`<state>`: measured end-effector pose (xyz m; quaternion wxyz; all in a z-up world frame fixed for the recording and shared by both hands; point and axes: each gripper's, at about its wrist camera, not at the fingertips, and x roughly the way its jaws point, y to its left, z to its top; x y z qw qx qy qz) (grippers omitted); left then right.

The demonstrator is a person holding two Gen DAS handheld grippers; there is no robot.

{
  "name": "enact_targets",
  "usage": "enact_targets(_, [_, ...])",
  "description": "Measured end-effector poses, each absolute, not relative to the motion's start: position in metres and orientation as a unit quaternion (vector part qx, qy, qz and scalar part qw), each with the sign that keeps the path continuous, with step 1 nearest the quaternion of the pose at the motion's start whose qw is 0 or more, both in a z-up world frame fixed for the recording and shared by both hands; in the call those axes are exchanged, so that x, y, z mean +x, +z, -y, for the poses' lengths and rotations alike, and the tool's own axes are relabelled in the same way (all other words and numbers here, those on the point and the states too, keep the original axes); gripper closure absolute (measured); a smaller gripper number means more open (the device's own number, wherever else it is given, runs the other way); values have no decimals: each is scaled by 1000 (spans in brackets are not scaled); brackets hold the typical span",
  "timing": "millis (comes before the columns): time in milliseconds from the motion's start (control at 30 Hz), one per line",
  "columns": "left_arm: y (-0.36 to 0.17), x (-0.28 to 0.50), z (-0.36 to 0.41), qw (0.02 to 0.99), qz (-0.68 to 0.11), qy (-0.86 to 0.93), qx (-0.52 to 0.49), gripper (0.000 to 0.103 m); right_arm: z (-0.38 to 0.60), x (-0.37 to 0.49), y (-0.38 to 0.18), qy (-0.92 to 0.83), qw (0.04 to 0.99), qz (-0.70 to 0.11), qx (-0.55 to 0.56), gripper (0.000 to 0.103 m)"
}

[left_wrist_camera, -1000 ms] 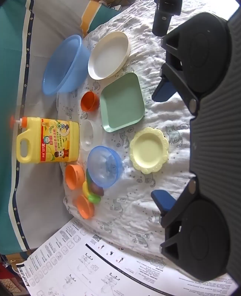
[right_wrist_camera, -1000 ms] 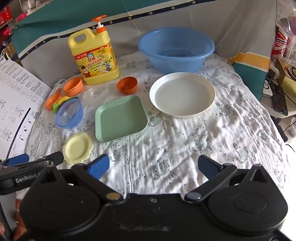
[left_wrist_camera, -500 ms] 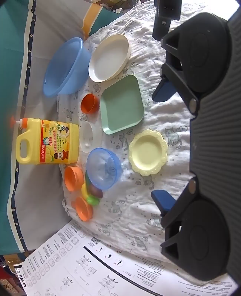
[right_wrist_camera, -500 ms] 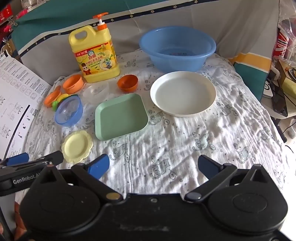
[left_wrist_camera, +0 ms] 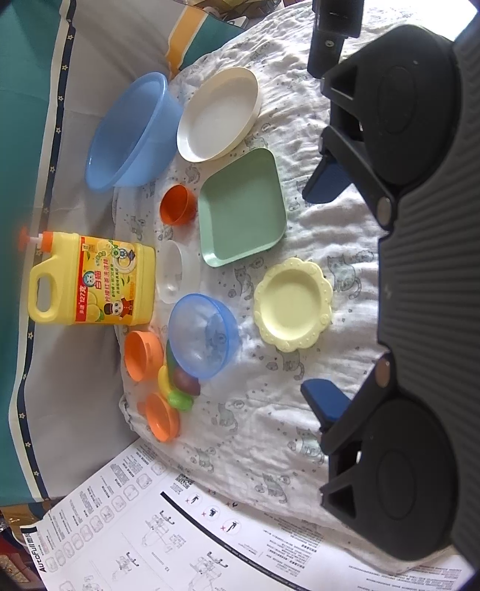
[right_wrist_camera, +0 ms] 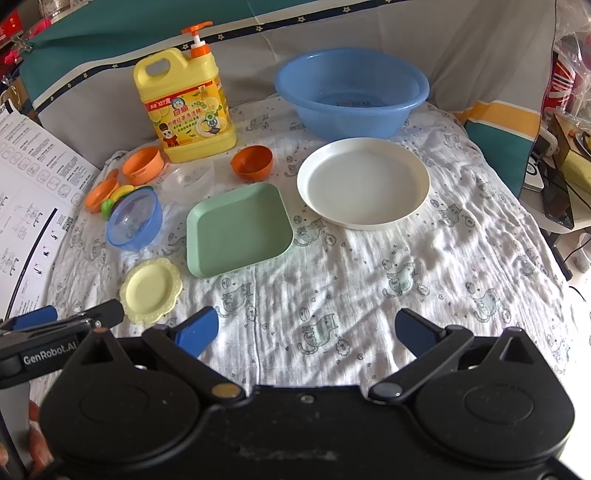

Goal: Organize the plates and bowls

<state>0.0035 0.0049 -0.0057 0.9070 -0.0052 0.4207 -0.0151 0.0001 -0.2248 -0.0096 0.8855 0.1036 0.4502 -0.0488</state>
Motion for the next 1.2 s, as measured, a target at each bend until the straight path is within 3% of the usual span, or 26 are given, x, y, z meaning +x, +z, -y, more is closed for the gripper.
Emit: enact_targets(1200, [-7,3,-1,905,-425,-18,12,0,226,6,-14,-51,880,-461,103,0])
